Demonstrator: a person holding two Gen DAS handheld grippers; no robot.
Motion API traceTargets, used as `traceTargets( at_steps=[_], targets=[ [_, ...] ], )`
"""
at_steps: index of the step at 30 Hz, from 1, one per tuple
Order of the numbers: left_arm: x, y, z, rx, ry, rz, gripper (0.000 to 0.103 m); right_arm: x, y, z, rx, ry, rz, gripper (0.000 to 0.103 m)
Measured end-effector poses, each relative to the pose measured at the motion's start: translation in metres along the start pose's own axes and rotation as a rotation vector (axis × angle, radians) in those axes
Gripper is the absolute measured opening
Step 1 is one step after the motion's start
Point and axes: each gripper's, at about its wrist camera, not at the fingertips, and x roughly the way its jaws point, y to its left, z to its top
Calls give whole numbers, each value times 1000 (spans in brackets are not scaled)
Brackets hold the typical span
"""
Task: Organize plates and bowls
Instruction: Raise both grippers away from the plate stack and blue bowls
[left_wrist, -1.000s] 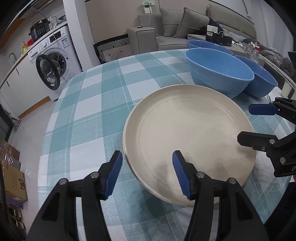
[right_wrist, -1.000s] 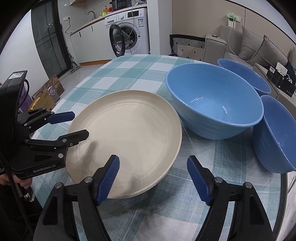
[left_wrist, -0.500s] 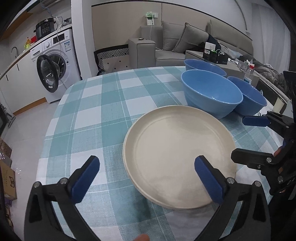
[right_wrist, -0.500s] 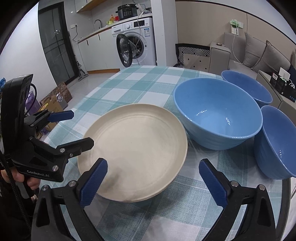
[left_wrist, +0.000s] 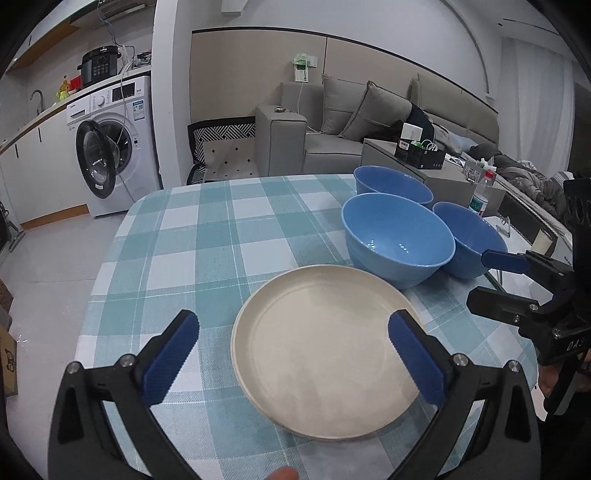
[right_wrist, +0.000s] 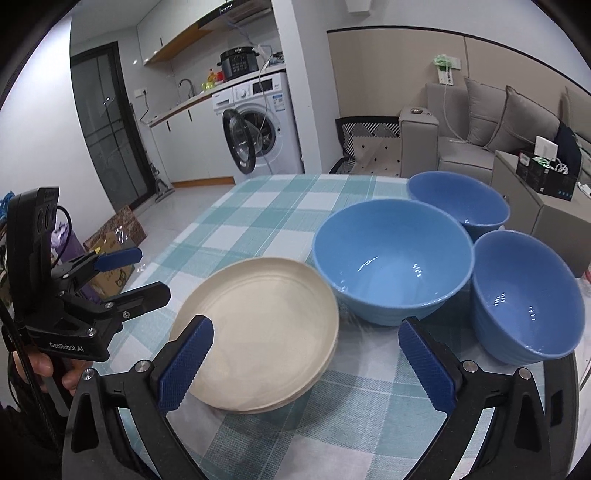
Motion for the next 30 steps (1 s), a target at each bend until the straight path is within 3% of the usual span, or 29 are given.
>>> traceTargets(
  at_steps=[30],
  targets=[
    [16, -49, 72, 68, -50, -15, 103, -103, -108, 28, 252, -210, -106, 102]
  ],
)
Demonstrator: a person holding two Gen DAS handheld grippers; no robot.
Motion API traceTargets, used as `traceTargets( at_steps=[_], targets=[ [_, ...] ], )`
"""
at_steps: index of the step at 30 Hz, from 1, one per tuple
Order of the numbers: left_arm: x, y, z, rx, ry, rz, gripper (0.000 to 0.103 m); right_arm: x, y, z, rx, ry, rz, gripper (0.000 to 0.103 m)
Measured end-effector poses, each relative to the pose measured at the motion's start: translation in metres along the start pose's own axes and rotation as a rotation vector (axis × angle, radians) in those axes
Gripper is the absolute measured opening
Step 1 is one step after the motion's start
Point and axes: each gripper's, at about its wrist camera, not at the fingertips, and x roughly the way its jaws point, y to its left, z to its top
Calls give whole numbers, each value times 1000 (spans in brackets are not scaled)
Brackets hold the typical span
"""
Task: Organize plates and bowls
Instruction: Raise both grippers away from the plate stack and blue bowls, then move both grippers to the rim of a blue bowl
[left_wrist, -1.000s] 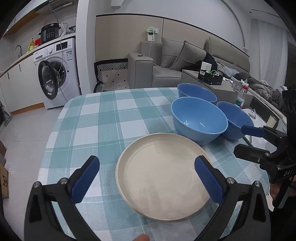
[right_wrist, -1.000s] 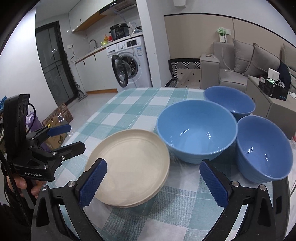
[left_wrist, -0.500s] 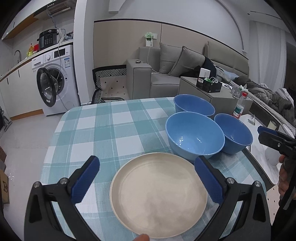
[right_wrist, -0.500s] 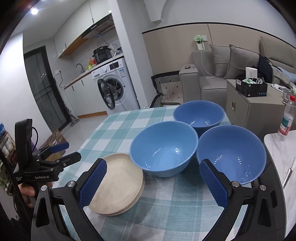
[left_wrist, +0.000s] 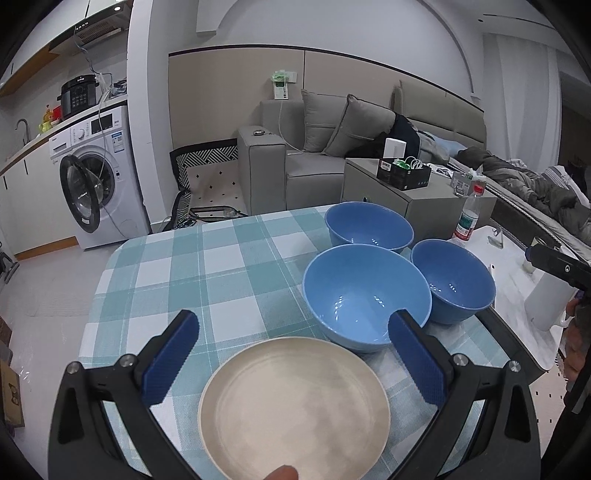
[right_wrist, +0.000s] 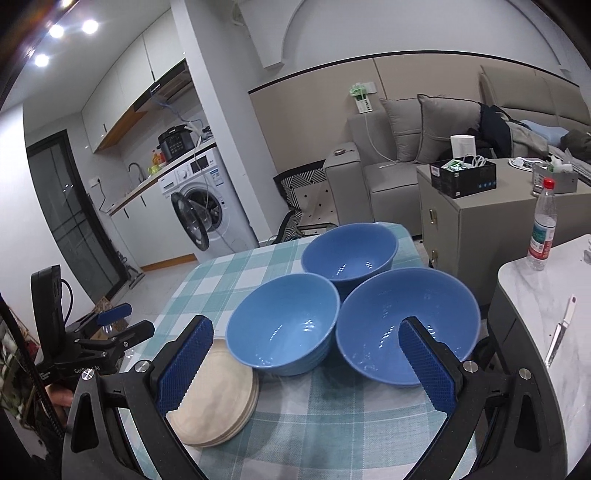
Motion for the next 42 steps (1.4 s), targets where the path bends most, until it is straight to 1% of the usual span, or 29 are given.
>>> traceTargets(
  at_steps=[7, 14, 19, 24, 27, 30, 34, 38, 42],
  targets=[
    [13, -10, 25, -1, -7, -1, 103, -15, -17, 26, 8, -40, -33, 102],
    [33, -17, 54, -10, -11, -1, 103, -15, -27, 57, 3, -56, -63, 102],
    [50, -16, 70, -24, -9, 11, 103, 3, -37, 76, 6, -40, -78, 102],
    [74, -16, 87, -34, 3, 22, 103, 28, -48, 86, 6, 3, -106, 102],
    [90, -17, 96, -37, 7, 13, 103, 44, -55, 91, 6, 22, -118, 102],
    [107, -22, 103, -19, 21, 6, 103, 60, -62, 97, 10, 38, -126, 102],
    [127, -26, 107, -1, 37, 1, 103, 79, -69, 103, 13, 57, -137, 102],
    [146, -27, 108, -7, 59, -2, 103, 100, -74, 109, 20, 82, -138, 102],
    [160, -28, 108, -7, 62, 4, 103, 121, -77, 110, 9, 114, -138, 102]
  ],
)
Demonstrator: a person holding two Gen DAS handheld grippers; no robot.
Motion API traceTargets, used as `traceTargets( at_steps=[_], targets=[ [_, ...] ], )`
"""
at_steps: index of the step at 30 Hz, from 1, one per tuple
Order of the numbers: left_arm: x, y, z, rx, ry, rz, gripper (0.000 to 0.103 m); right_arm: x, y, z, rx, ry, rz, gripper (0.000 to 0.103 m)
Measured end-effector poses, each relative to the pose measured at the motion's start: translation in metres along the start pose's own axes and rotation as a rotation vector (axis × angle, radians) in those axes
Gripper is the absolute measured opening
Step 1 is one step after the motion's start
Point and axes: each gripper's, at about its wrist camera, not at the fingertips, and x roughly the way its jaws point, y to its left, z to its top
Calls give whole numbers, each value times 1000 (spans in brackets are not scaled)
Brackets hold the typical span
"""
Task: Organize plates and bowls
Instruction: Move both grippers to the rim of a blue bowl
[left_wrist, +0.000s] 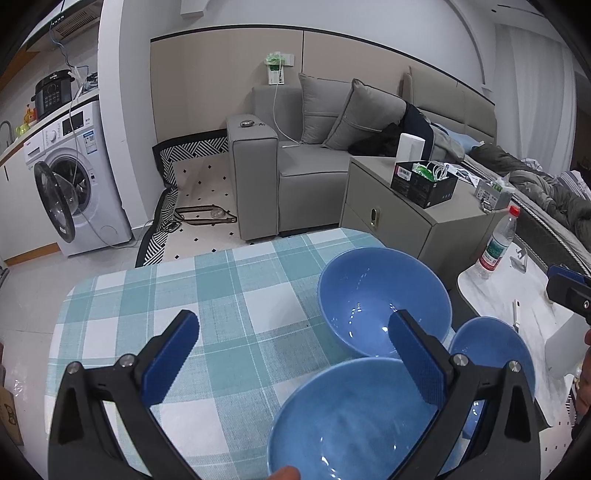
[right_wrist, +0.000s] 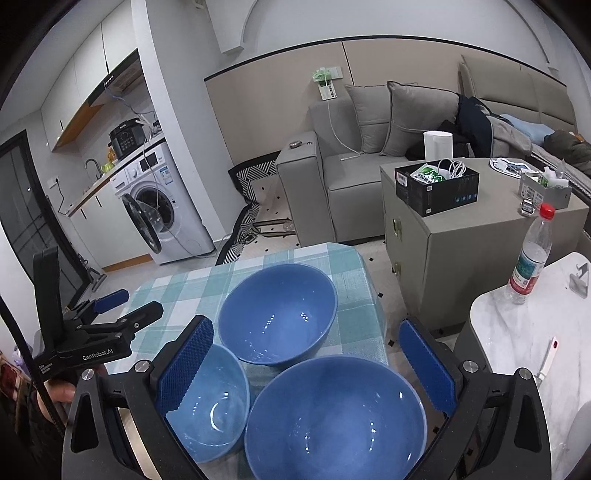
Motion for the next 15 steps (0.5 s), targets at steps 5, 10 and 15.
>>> traceTargets(
  at_steps=[5, 10, 15],
  targets=[
    [19, 1, -3, -1, 21, 10, 103, 29, -2, -1, 8, 59, 2, 102],
    [33, 4, -7, 0, 38, 29, 103, 53, -8, -10, 31, 116, 21, 102],
    [44, 7, -9, -31, 73, -8, 103, 73, -15, -16, 52, 166, 29, 102]
  ],
)
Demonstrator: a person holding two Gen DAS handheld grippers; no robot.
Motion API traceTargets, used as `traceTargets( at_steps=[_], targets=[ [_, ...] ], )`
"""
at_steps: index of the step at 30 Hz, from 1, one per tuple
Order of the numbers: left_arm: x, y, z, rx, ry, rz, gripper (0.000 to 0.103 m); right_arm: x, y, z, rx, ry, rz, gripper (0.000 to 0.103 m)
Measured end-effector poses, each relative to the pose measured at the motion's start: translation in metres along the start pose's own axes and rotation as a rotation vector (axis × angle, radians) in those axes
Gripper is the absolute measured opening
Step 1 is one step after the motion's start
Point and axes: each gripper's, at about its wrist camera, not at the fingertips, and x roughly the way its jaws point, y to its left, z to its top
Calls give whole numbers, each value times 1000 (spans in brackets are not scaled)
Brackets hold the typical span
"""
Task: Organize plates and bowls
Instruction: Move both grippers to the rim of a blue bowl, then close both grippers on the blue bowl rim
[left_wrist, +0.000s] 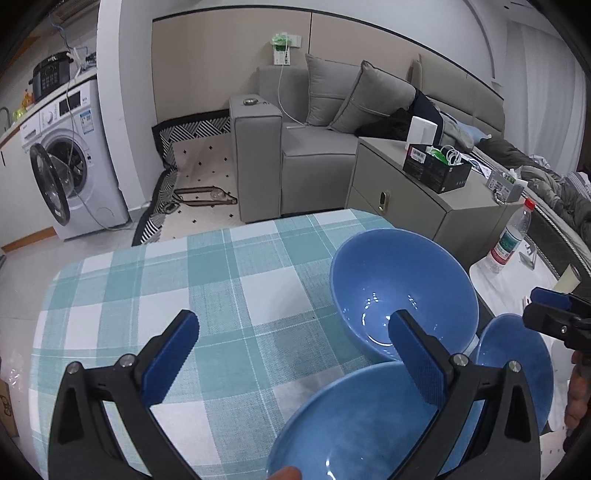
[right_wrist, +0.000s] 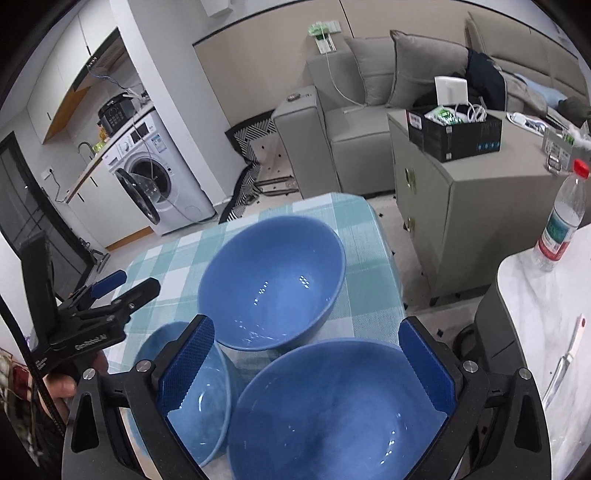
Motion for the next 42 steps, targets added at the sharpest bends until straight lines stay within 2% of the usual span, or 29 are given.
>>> traceTargets(
  at_steps=[10, 16, 23, 25, 29, 31, 34, 36, 39, 40, 42],
  targets=[
    [27, 3, 1, -6, 66, 8, 103, 21, -11, 11, 11, 30, 0, 101],
    [39, 1, 5, -18, 96, -14, 103, 39, -7, 14, 0, 67, -9, 90],
    [51, -6, 8, 10, 148, -18, 100, 51, -5, 14, -19, 87, -13, 83],
    [54, -6, 9, 14, 156, -27, 94, 52, -5, 15, -23, 90, -11, 81],
    [59, -9, 10, 30, 172, -57, 90, 58, -4, 17, -24, 104, -13, 77],
    [62, -10, 11, 35, 183, -70, 82, 61, -5, 17, -22, 113, -4, 73],
    [65, -9, 11, 33, 197, -84, 72, 63, -4, 18, -24, 118, -4, 72],
    [67, -9, 11, 32, 207, -85, 61, 65, -3, 18, -25, 121, -4, 72],
    [70, -9, 12, 30, 221, -98, 57, 66, -3, 16, -27, 122, -3, 70],
    [70, -10, 12, 30, 221, -101, 56, 67, -3, 15, -29, 126, -2, 63],
    [70, -11, 12, 37, 221, -99, 54, 69, -3, 15, -26, 131, -2, 60]
  ],
)
